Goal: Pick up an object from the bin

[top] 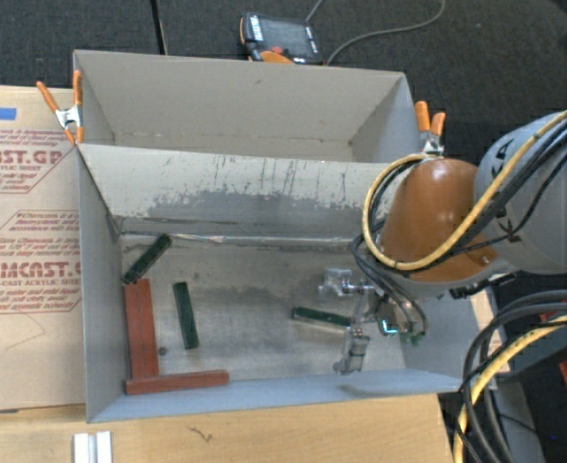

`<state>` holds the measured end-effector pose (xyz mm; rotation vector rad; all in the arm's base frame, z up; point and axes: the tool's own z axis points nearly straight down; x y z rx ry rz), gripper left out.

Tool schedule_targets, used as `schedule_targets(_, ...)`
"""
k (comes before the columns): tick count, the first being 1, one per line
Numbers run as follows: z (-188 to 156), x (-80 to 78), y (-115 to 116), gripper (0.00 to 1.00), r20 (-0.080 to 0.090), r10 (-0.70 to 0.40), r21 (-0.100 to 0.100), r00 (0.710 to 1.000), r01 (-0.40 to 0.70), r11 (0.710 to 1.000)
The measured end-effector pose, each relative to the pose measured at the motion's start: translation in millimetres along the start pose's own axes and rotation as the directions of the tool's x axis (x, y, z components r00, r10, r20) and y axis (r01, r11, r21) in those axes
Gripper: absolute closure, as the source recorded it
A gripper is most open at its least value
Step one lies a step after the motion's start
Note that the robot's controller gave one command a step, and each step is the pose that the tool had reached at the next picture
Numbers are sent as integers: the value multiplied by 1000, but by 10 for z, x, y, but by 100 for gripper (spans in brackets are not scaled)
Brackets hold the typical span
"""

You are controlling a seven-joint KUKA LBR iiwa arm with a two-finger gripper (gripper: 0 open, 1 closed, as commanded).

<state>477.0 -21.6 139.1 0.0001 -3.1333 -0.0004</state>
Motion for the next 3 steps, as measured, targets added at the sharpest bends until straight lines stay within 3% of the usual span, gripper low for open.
schedule_targets(1, 704, -937, -234, 0, 11, -192, 2, 981, 192, 981)
schedule_targets(2, 679, -928, -228, 100, 9, -191, 1, 981, 191, 982)
schedule_targets(3, -748, -1099, -73, 100, 20, -76, 1, 997, 76, 997)
